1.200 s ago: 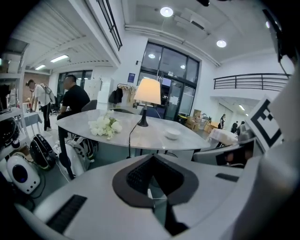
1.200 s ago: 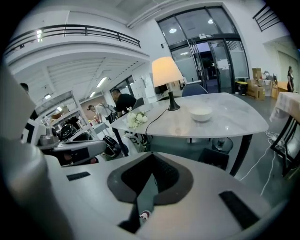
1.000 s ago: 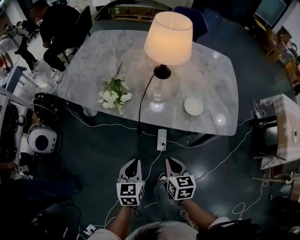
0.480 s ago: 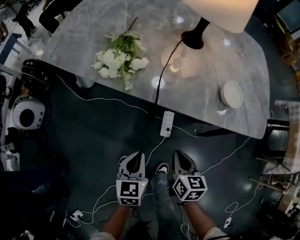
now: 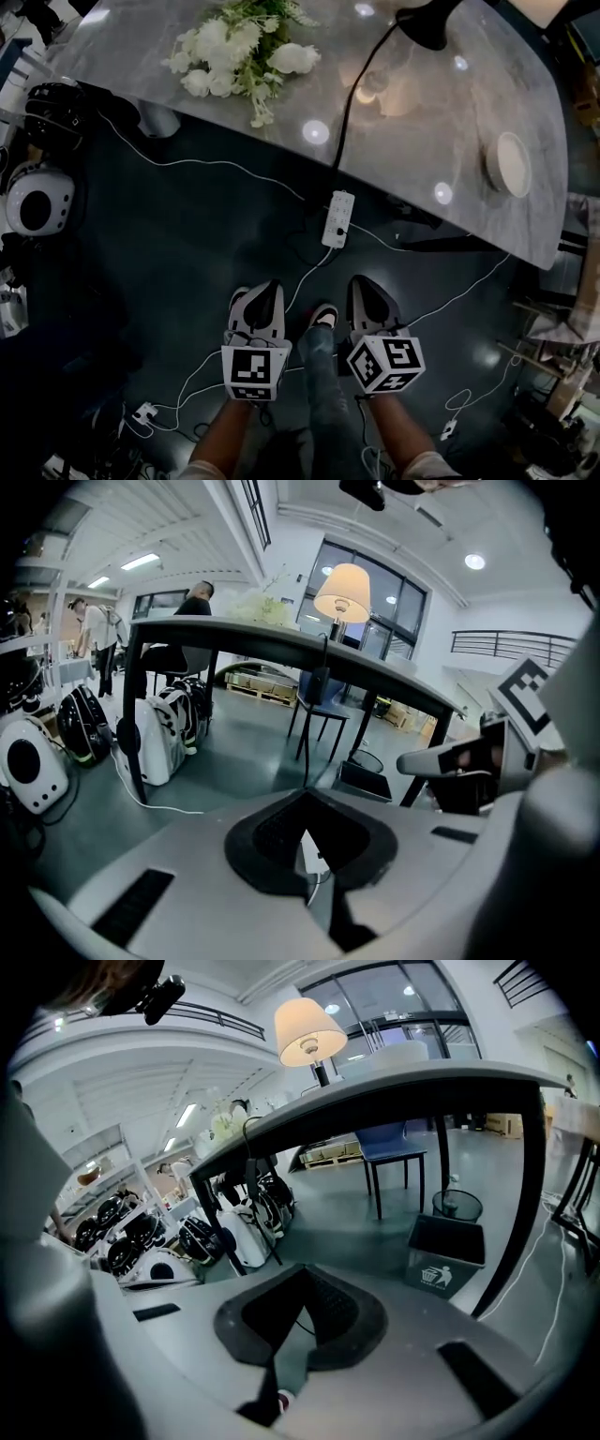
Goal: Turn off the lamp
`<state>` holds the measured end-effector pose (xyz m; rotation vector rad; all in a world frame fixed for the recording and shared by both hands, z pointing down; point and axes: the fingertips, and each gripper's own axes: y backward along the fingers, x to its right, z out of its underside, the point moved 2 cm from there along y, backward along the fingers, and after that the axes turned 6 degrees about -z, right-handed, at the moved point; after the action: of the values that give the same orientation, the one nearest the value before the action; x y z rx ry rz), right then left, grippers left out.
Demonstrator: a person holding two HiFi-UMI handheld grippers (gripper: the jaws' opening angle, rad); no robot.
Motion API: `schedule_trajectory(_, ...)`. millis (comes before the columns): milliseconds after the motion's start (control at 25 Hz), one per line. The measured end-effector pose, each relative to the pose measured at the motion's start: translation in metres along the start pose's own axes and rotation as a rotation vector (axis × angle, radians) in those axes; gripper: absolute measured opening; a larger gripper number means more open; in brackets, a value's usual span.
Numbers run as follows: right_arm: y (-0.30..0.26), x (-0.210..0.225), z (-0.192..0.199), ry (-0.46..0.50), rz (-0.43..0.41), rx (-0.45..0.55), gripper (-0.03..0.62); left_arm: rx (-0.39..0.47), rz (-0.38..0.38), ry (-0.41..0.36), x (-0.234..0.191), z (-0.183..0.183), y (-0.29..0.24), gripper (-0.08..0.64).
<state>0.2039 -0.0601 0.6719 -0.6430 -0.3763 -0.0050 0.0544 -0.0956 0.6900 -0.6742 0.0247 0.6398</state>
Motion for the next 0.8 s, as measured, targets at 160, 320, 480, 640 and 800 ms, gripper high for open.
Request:
schedule_trajectory(160, -0.011, -0.009, -0.020, 0.022, -0.035, 0.010, -0.001, 0.016, -0.009, 0.000, -0.007, -0.009, 0.000, -0.005)
schedule_trajectory(320, -0.023, -0.020, -0.038, 0.034, -0.073, 0.008, 0.000, 0.018, -0.012, 0.003, -0.012, -0.015, 0.002, -0.005)
schedule_trajectory(480, -0.033, -0.034, -0.056, 0.062, -0.128, 0.028, 0.002, 0.012, -0.007, 0.012, -0.014, -0.016, 0.001, -0.005)
schedule_trajectory(640, -0.044, -0.044, -0.067, 0.079, -0.163, 0.034, 0.030, 0.008, -0.001, 0.026, -0.016, -0.016, -0.001, -0.005)
schedule_trajectory(800, -0.051, -0.050, -0.076, 0.088, -0.182, 0.035, 0.054, 0.006, -0.010, 0.040, -0.024, -0.016, -0.004, -0.005)
